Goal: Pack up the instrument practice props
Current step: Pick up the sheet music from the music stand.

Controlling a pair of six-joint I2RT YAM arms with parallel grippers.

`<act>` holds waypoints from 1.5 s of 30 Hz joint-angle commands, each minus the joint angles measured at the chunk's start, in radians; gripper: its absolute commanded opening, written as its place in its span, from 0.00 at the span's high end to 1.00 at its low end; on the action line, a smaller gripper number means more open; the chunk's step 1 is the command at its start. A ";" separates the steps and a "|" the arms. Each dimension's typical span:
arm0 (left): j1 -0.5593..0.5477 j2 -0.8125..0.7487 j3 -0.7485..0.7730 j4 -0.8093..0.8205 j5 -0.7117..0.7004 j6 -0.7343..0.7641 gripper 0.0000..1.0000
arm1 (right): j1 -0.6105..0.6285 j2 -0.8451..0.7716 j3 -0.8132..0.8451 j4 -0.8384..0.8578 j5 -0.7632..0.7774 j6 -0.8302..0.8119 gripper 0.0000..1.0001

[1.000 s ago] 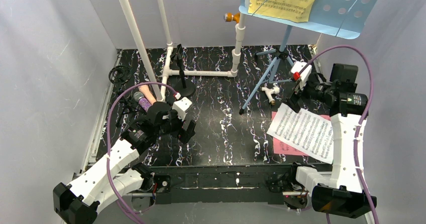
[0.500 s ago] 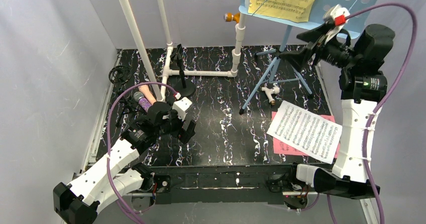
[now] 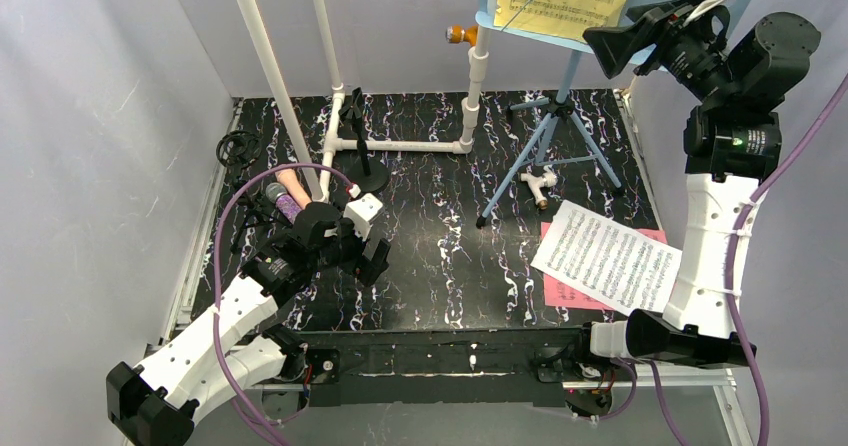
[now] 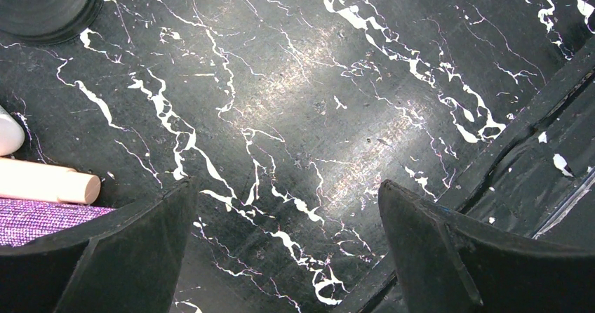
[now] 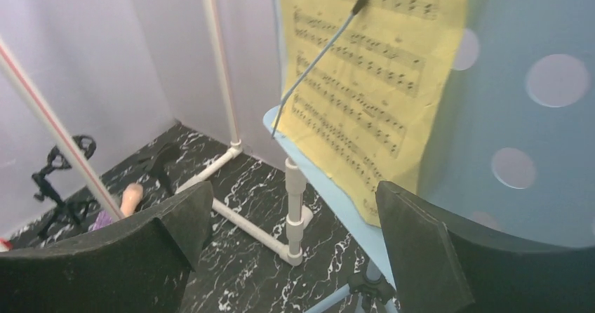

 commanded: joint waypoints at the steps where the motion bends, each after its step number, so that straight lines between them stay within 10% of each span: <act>1: 0.006 0.001 0.007 -0.013 0.003 0.007 0.00 | -0.002 0.012 0.073 0.070 0.118 0.086 0.05; 29: 0.006 0.001 0.007 -0.013 0.001 0.008 0.00 | 0.132 0.135 0.164 0.060 0.379 0.087 0.07; 45: 0.006 -0.009 0.006 -0.013 0.006 0.009 0.00 | 0.156 0.070 0.145 0.139 0.278 0.193 0.18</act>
